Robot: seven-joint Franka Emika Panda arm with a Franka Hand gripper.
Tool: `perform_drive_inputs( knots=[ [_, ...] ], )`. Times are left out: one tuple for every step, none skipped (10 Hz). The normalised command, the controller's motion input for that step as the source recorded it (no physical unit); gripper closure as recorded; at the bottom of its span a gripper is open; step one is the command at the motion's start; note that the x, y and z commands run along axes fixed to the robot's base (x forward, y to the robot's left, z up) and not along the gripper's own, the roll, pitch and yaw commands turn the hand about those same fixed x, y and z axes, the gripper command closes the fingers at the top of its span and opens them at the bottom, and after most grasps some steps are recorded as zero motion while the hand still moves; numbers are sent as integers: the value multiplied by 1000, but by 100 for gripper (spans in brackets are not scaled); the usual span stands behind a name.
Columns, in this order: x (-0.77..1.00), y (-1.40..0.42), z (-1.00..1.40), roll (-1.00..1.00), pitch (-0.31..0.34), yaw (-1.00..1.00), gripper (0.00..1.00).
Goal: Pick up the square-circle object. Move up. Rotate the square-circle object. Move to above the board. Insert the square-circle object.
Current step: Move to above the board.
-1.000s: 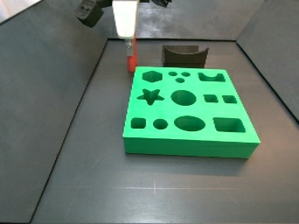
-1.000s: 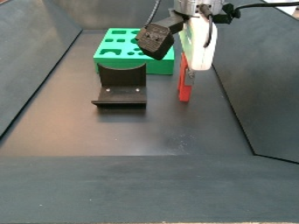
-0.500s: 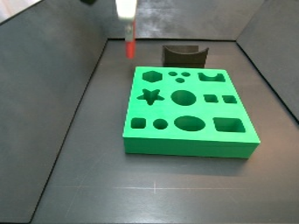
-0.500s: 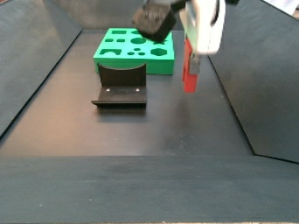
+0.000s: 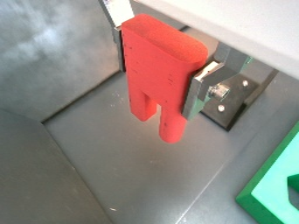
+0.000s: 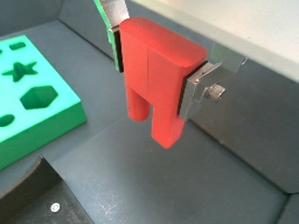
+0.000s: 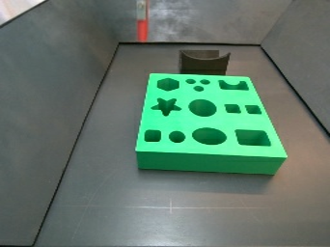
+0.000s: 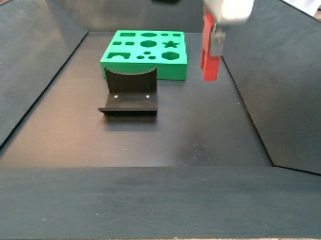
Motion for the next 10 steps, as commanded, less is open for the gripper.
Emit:
perform_drive_inputs(
  knots=[
    [13, 153, 1000, -31, 91, -44, 100],
    [14, 149, 1000, -31, 89, -44, 100],
    [15, 142, 1000, -30, 89, -43, 100],
    [16, 136, 1000, -29, 92, -43, 100],
    [17, 129, 1000, -28, 94, -46, 100],
    [19, 124, 1000, -27, 93, -47, 100],
    [18, 119, 1000, -27, 95, -46, 100],
    [18, 96, 893, -24, 92, -44, 100],
    [16, 78, 727, -25, 94, -44, 100],
    [15, 60, 561, -25, 94, -45, 100]
  ],
)
